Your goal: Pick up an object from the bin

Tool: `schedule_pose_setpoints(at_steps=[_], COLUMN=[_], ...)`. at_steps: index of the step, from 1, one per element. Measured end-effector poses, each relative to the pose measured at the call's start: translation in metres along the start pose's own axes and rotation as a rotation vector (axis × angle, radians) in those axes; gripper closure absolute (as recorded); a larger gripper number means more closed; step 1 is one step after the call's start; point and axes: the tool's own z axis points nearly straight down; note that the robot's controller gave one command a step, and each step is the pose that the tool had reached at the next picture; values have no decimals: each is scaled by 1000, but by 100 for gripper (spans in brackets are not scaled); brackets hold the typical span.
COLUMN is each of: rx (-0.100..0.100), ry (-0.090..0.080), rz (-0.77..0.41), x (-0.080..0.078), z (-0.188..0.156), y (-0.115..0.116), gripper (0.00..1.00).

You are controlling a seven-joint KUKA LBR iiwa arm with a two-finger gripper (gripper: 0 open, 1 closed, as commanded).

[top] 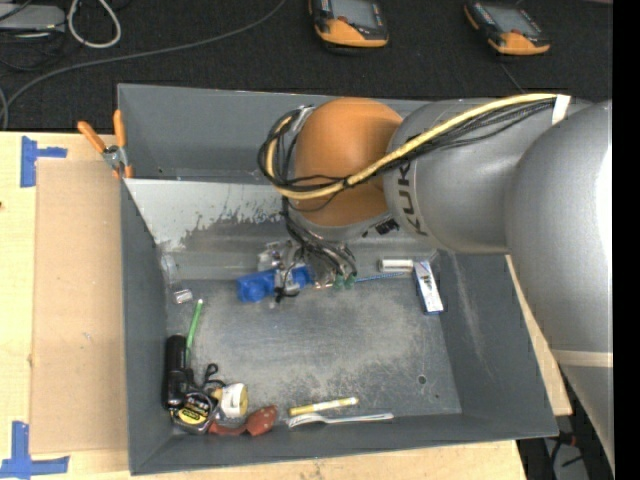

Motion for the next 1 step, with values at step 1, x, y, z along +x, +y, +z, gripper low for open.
schedule_pose_setpoints(at_steps=[1], rx=[0], ry=[-3], rz=[1], x=[-1], z=[-27], y=[0], gripper=[100])
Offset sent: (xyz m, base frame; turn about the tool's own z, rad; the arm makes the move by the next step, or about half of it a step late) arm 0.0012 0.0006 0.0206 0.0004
